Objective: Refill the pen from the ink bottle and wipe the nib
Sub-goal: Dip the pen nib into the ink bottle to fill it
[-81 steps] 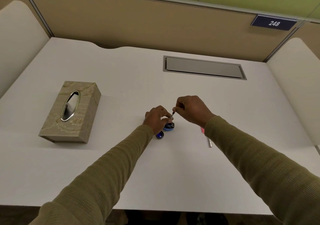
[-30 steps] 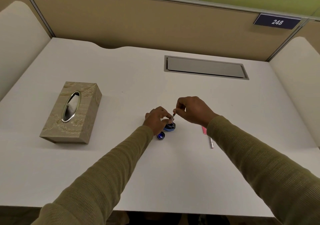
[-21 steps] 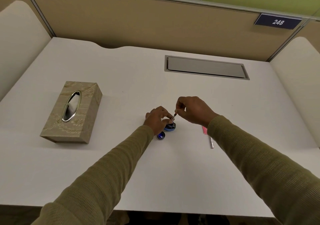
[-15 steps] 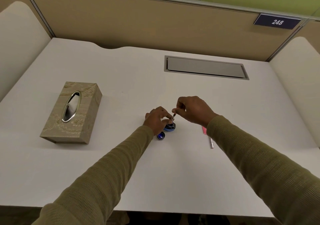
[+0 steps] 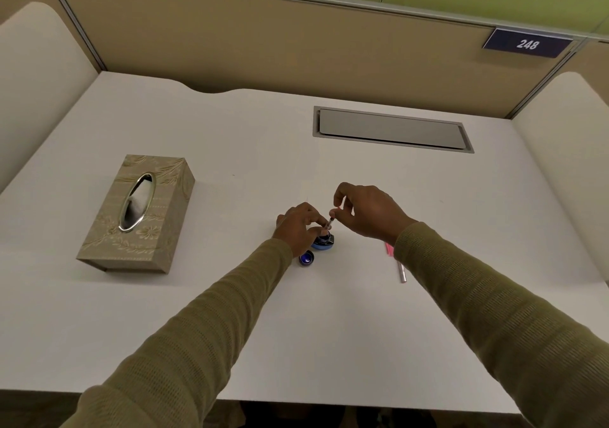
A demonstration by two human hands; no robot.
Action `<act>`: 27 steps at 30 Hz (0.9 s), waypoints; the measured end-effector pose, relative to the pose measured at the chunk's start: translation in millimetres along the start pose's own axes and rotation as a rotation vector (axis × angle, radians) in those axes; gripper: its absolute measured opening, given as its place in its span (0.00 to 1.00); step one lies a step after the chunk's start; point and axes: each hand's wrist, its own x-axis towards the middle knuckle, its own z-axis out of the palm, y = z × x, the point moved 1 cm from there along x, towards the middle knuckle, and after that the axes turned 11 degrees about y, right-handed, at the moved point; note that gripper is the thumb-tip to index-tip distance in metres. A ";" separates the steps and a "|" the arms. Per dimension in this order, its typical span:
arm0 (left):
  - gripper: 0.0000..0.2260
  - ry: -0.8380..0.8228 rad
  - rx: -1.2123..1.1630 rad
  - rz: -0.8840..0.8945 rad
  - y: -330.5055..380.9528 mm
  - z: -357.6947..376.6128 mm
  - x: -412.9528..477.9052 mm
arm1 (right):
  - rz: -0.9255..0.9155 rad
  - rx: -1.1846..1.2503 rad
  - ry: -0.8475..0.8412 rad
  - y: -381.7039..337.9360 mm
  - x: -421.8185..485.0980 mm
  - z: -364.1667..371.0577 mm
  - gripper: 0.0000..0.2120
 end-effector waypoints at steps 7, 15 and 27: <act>0.04 -0.007 -0.001 -0.001 -0.1 -0.6 -0.4 | 0.014 -0.011 -0.007 1.2 -1.4 -0.4 0.06; 0.05 -0.015 -0.010 -0.011 3.1 -3.8 -2.2 | 0.008 -0.020 -0.005 -1.7 -3.7 -1.5 0.06; 0.07 -0.020 -0.004 -0.003 2.8 -3.0 -1.4 | 0.003 -0.012 -0.015 -1.3 -2.4 -2.8 0.07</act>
